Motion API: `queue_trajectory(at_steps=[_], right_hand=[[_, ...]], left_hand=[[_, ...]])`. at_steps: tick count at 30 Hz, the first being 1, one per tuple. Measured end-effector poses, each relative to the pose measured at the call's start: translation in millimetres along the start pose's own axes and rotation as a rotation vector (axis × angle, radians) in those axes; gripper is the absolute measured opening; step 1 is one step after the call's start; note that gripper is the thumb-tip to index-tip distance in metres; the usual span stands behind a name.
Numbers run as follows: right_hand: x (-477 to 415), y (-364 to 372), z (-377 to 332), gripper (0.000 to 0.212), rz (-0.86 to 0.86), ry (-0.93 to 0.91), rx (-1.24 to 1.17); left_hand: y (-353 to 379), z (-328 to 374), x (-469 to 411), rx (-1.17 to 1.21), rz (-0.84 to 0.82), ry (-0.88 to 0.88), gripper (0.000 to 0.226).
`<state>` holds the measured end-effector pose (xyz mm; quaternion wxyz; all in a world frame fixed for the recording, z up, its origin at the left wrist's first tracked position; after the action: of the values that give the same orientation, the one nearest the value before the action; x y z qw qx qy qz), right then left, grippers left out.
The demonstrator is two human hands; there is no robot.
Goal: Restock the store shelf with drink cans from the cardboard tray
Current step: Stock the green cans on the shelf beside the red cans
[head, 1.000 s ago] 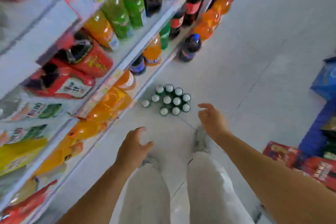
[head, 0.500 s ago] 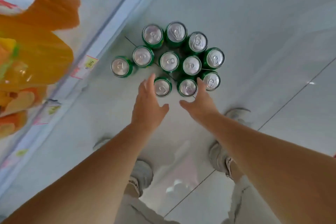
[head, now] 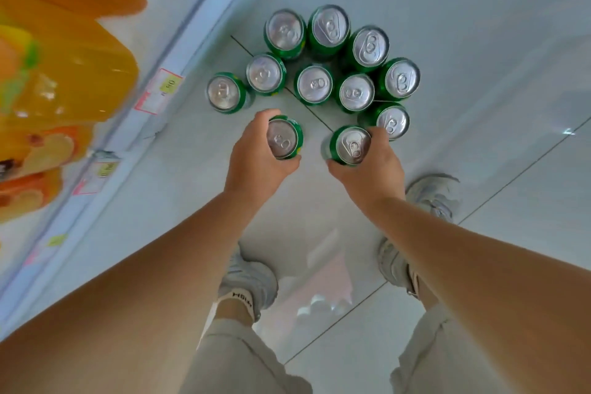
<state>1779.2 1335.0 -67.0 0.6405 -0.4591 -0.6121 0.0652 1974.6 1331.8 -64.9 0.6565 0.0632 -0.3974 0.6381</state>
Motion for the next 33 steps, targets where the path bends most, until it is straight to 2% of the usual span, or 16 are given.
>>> queue_trajectory(at_steps=[4, 9, 14, 19, 22, 26, 30, 33], right_hand=[[76.3, -81.4, -24.9, 0.060, 0.022, -0.052, -0.050], [191.6, -225.6, -87.1, 0.063, 0.110, -0.225, -0.086], [333.8, -384.8, -172.3, 0.065, 0.192, -0.464, -0.138], [467.2, -482.1, -242.1, 0.058, 0.292, -0.702, -0.262], [528.9, -512.0, -273.7, 0.053, 0.248, -0.858, -0.385], [604.3, -544.2, -313.9, 0.051, 0.191, -1.079, -0.470], [676.4, -561.6, -359.7, 0.049, 0.149, -1.305, -0.483], [725.1, -562.2, -398.8, 0.056, 0.078, -1.467, -0.457]], left_hand=[[-67.1, 74.9, 62.8, 0.051, 0.056, -0.009, 0.072], [-171.3, 201.6, 166.0, 0.097, 0.060, 0.065, 0.072], [-287.7, 341.3, 284.5, 0.157, 0.237, 0.222, 0.072], [-385.7, 445.1, 392.1, 0.277, 0.430, 0.399, 0.070], [-430.3, 480.7, 451.6, 0.413, 0.511, 0.494, 0.071], [-484.9, 504.1, 531.5, 0.589, 0.611, 0.627, 0.060], [-530.3, 500.7, 589.3, 0.636, 0.701, 0.716, 0.061], [-559.5, 489.5, 624.3, 0.683, 0.786, 0.759, 0.060]])
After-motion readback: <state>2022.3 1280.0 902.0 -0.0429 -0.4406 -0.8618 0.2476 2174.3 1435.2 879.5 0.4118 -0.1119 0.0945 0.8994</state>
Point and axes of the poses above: each hand's wrist, its own x-axis away from the middle knuckle, its own y-axis out of the palm, z = x × y, the point moved 5 cm from there along -x, towards the middle knuckle, and after that the axes turned 14 degrees about x, right-handed, at the moved point
